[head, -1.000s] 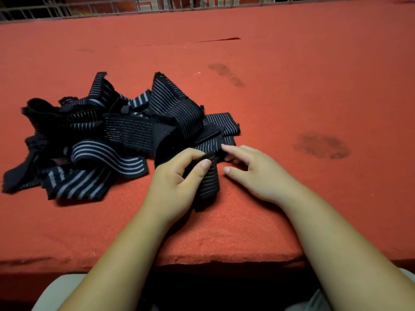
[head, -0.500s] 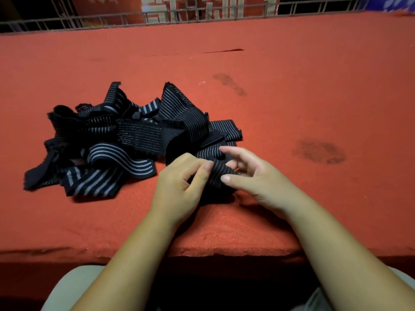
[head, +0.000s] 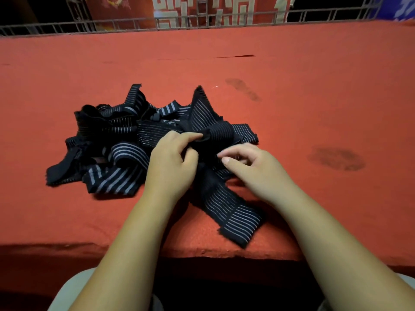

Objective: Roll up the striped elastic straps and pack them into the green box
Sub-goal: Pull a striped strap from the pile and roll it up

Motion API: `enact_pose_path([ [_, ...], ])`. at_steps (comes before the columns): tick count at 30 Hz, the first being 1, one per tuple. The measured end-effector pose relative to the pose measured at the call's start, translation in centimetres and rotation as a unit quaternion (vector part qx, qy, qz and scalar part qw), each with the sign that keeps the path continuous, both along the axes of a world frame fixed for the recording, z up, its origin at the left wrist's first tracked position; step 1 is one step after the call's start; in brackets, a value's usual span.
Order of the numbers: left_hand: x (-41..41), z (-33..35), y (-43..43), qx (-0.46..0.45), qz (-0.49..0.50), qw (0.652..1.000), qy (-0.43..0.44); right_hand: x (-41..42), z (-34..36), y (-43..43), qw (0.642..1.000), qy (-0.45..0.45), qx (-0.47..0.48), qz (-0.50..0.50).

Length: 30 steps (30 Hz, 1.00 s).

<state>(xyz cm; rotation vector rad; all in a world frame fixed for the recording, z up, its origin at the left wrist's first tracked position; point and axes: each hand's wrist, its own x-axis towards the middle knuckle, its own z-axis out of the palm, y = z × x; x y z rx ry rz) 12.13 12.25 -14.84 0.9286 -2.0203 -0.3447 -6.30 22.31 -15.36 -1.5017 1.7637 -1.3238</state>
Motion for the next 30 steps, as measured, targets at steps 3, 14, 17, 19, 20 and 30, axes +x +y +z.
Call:
enact_pose_path([
  [3,0.6,0.2,0.8,0.037,-0.025,0.999,0.015,0.4,-0.2,-1.6,0.992,0.128,-0.004,0.017],
  [14,2.7,-0.8,1.0,0.173,-0.086,0.978,0.081,1.6,0.1,-1.2,0.997,0.015,-0.036,0.062],
  [17,2.2,-1.0,1.0,0.185,-0.083,0.973,0.107,1.3,0.3,-1.1,0.991,-0.107,-0.061,0.048],
  [19,1.8,-1.1,0.9,0.156,-0.056,0.980,0.107,0.9,0.4,-1.2,0.985,-0.153,-0.071,0.025],
  [20,1.7,-1.2,0.8,0.140,-0.037,0.984,0.105,0.5,0.3,-1.3,0.983,-0.166,-0.073,0.012],
  [30,3.5,-0.1,0.1,0.221,0.065,0.936,0.266,-3.6,-1.1,-1.2,0.982,-0.168,-0.050,-0.071],
])
